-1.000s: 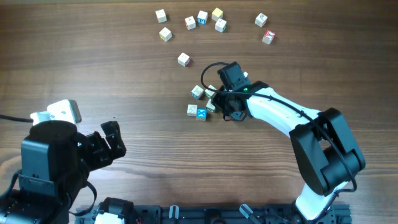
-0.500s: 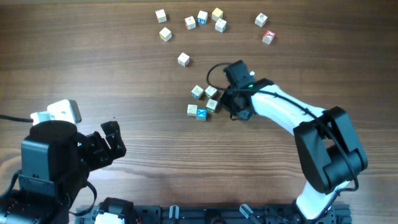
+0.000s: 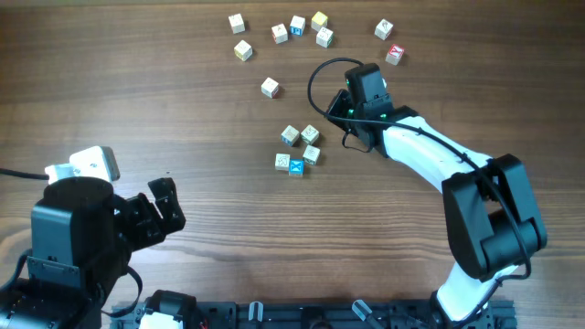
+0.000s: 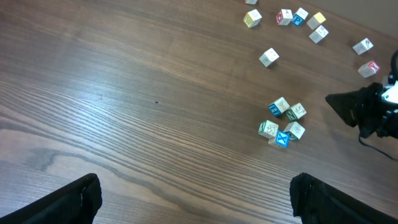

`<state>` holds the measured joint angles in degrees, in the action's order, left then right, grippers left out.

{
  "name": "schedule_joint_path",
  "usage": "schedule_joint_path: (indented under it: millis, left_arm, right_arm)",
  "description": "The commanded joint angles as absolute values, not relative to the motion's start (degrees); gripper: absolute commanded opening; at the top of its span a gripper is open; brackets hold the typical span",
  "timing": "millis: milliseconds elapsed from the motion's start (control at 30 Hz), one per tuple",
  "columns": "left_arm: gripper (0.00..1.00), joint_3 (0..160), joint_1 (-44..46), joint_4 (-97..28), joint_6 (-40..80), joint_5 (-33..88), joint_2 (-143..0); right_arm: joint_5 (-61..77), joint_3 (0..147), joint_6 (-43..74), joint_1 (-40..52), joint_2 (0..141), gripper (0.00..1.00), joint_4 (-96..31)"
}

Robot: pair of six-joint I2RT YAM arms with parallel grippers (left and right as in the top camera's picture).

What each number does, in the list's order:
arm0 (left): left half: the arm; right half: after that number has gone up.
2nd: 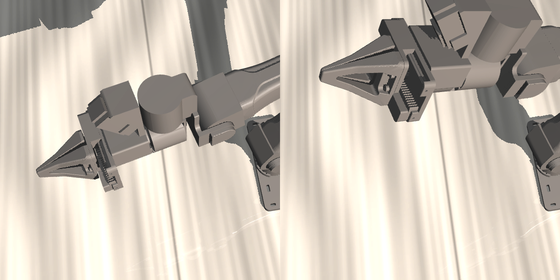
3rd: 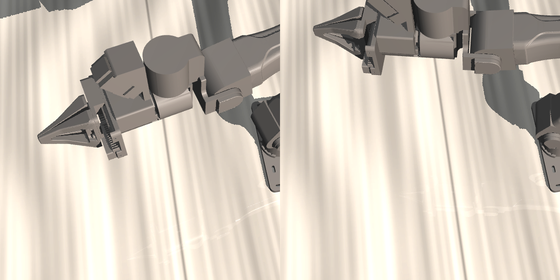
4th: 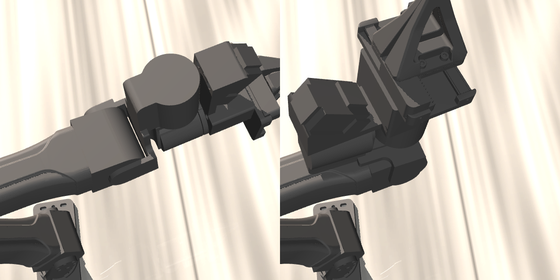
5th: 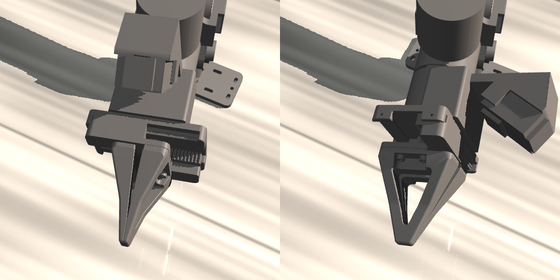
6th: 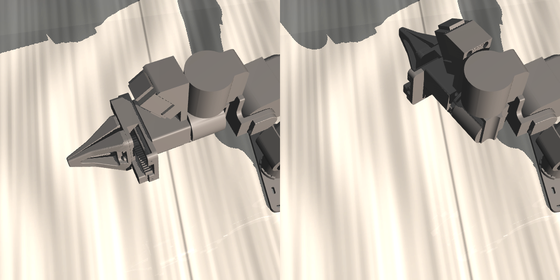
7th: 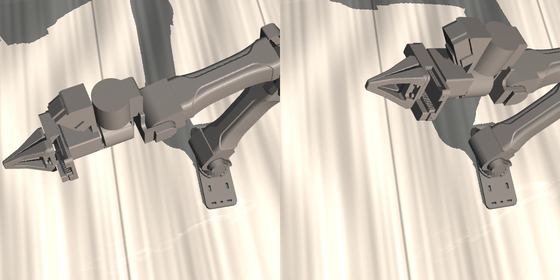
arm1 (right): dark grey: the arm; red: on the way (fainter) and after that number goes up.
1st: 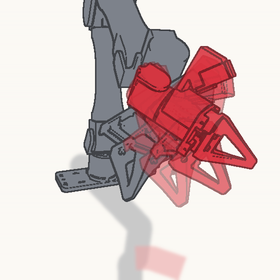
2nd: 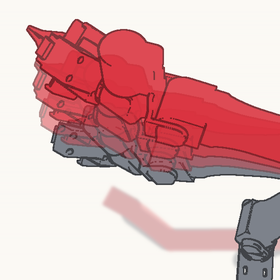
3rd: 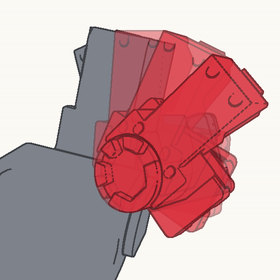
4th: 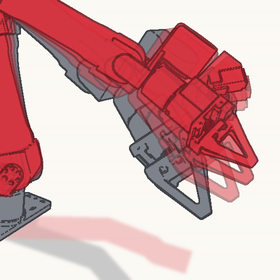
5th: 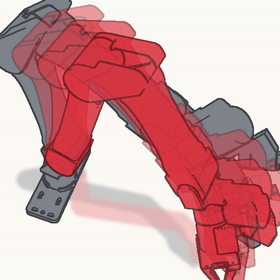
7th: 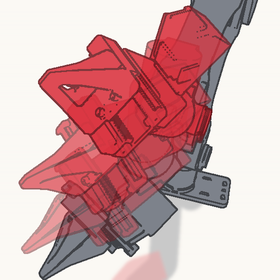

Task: Form a circle

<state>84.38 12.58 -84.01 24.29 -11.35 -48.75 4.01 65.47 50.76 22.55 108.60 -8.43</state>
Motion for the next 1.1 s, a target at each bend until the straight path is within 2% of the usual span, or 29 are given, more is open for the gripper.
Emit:
schedule_joint_path:
  millis: [0,1067]
  left_arm:
    - [1.0,84.33,12.19,-83.88,24.62,-12.08,-48.69]
    - [1.0,84.33,12.21,-83.85,24.62,-12.08,-48.69]
  right_arm:
    - [5.74,66.3,50.24,23.66,111.68,0.04,-5.96]
    - [12.16,66.3,49.91,24.91,116.53,0.04,-4.12]
